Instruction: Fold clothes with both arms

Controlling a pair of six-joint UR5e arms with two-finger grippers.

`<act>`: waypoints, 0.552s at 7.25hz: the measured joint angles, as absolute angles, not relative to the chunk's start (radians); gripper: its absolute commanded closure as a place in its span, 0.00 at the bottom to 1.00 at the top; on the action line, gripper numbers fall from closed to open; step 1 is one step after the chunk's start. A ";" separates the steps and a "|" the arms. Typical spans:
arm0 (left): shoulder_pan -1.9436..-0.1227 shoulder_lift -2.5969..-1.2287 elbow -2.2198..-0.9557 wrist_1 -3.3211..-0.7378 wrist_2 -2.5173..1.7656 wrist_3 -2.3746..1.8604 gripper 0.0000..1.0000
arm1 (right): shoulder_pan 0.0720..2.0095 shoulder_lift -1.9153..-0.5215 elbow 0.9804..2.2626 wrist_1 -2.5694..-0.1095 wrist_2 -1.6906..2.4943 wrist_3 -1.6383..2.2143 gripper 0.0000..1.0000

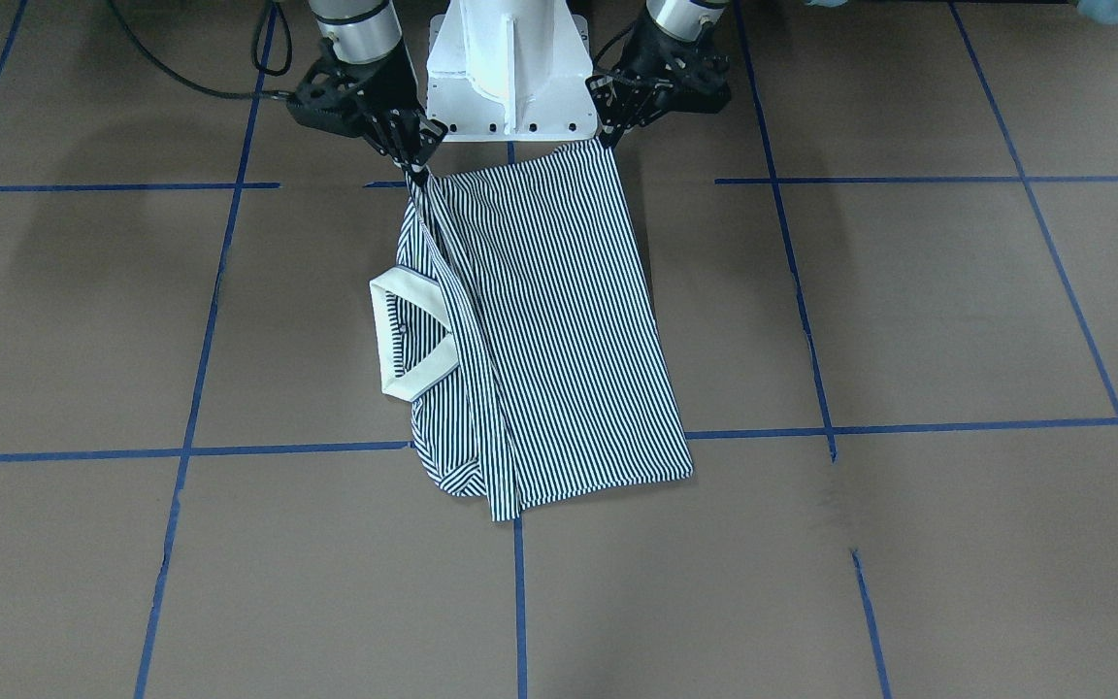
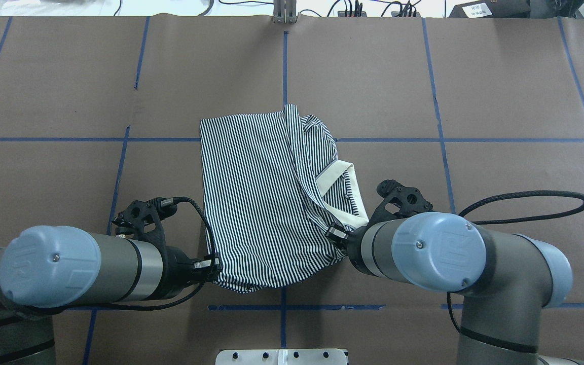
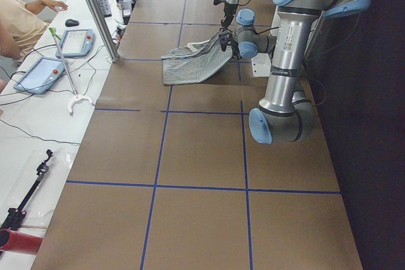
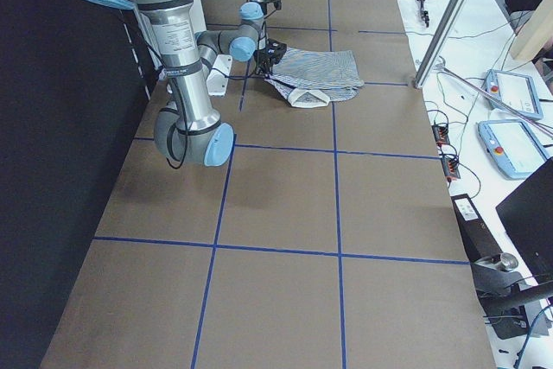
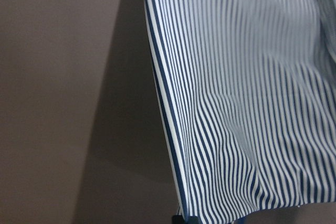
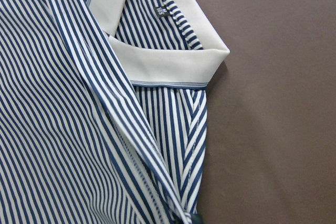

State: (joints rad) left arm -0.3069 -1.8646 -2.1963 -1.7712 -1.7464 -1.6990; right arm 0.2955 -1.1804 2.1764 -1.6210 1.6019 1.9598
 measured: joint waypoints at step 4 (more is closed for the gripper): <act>-0.556 -2.057 -1.921 -1.797 -1.732 -1.569 1.00 | 0.450 -1.011 1.951 -1.546 1.523 1.981 1.00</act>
State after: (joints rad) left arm -0.5560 -2.0566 -1.9207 -1.7969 -1.7322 -1.5686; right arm 0.4497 -1.0107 1.9511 -1.5457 1.5231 1.9814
